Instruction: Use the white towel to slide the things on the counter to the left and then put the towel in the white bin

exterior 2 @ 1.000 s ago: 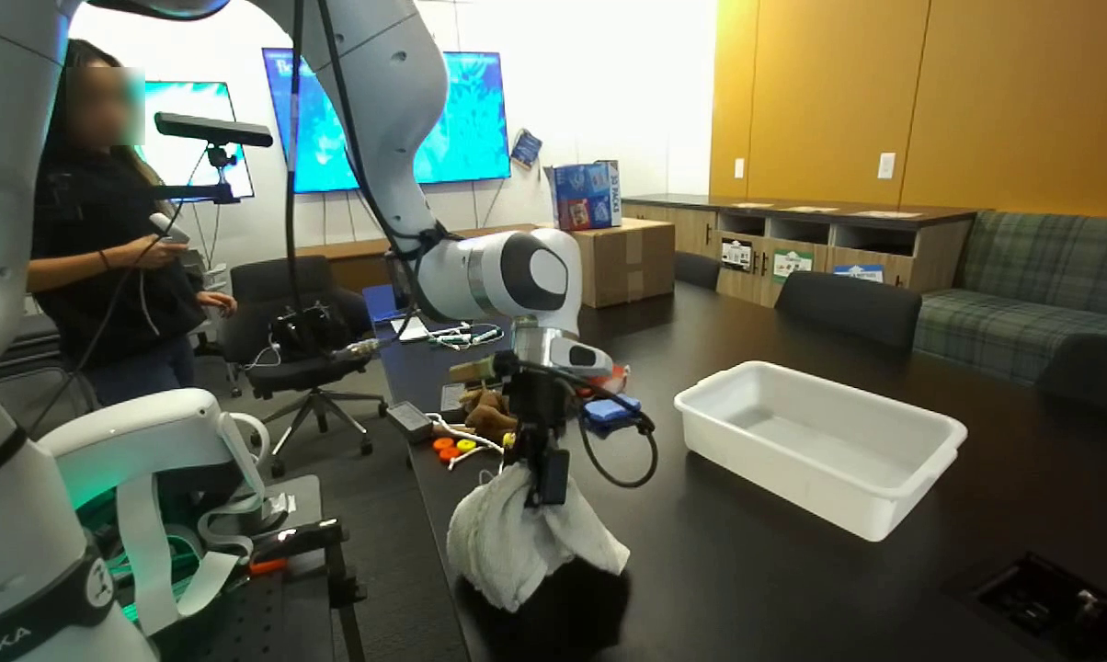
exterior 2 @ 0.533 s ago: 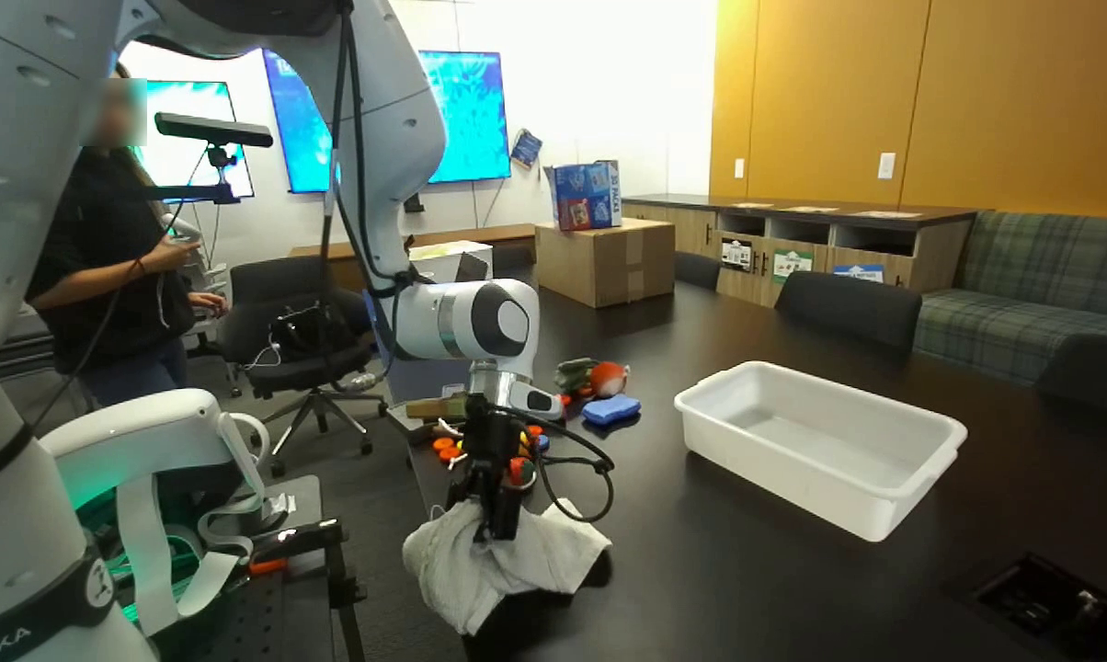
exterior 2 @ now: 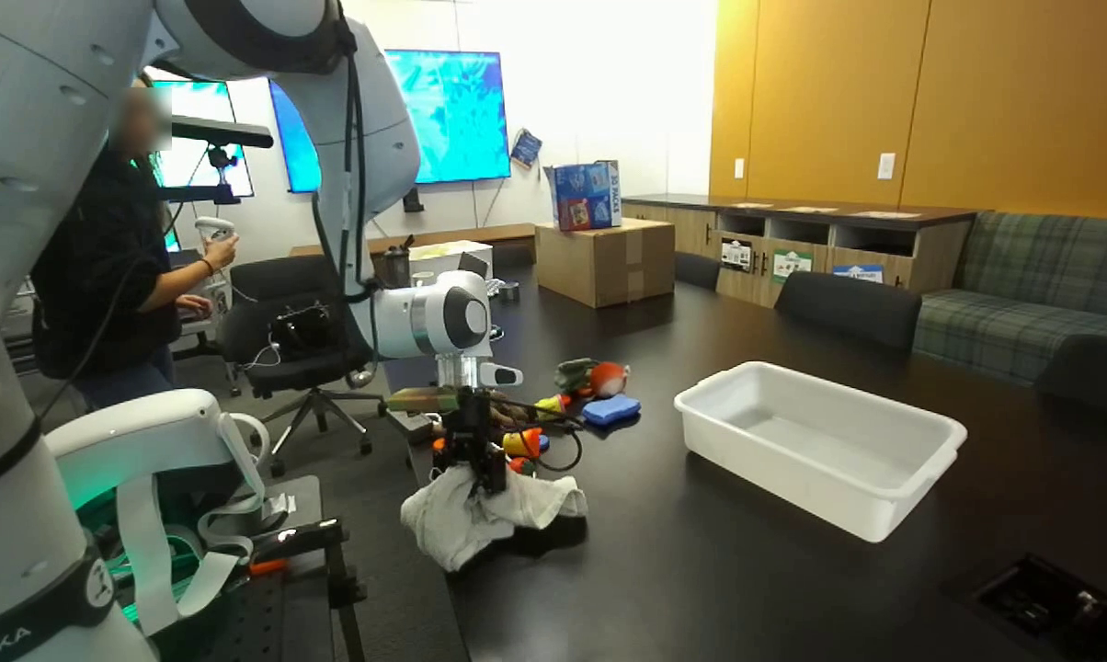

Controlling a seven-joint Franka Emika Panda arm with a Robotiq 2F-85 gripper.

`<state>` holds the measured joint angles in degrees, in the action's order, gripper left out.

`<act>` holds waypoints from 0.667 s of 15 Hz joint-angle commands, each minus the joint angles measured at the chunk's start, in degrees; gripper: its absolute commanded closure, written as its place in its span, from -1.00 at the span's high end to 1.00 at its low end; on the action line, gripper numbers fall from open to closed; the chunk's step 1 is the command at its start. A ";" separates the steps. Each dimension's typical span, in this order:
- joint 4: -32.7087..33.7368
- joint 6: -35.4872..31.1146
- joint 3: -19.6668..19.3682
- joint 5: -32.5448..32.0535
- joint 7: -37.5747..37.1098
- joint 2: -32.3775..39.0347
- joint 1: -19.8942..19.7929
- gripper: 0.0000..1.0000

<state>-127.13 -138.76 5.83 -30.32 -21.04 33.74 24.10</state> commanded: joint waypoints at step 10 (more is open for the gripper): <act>16.15 -4.19 -0.40 -6.09 1.74 6.08 6.51 -0.90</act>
<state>-115.85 -143.15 5.54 -36.94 -19.78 37.66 29.42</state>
